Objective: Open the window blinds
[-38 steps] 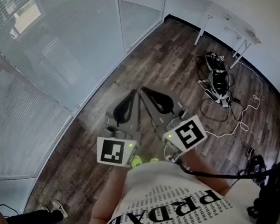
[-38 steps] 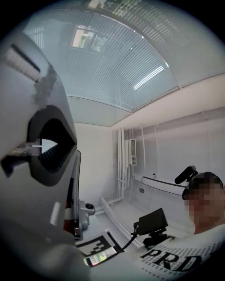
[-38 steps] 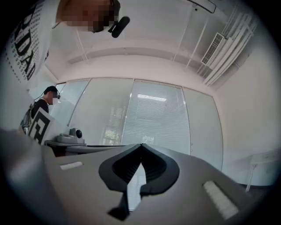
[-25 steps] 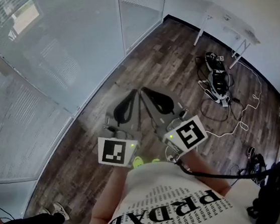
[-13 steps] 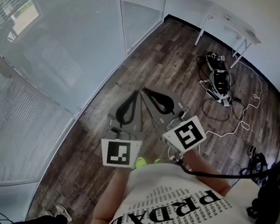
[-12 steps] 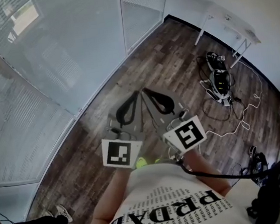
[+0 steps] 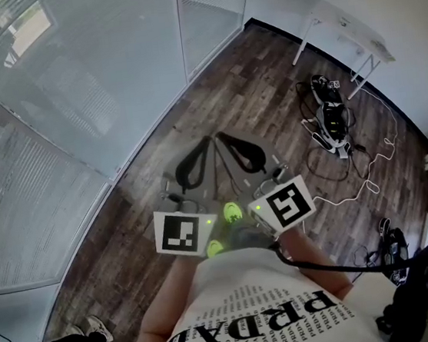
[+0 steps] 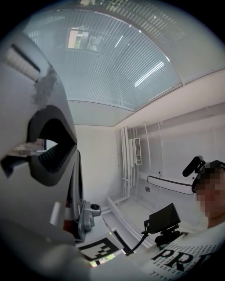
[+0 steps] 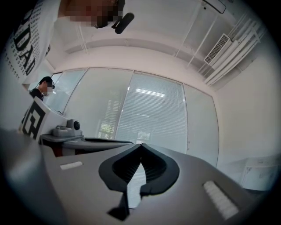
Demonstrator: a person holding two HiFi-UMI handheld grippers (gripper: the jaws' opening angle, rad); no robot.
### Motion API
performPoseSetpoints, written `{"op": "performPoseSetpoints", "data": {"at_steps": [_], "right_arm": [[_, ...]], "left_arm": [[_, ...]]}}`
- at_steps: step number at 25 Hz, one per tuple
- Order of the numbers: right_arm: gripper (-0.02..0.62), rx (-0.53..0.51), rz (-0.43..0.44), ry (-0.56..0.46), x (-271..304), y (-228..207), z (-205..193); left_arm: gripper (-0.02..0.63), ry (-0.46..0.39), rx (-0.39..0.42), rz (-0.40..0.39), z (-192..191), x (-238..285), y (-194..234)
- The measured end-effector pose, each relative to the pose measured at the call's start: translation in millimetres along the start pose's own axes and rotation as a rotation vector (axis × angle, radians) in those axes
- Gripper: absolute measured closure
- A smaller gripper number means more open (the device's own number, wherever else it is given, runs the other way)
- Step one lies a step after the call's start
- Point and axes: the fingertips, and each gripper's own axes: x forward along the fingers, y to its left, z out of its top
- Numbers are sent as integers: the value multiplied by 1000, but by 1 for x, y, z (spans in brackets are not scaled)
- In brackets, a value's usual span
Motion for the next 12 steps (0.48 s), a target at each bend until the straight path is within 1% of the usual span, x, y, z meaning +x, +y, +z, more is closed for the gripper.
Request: {"op": "performPoseSetpoints", "data": {"at_steps": [6,12], "right_arm": [[589,17,13,3,23,-34,-15],[589,31,50,-16,53,-77,-21]], "left_arm": [[615,27,-1,17,-15,38,16],[615,34,24,52,-20,86,35]]}}
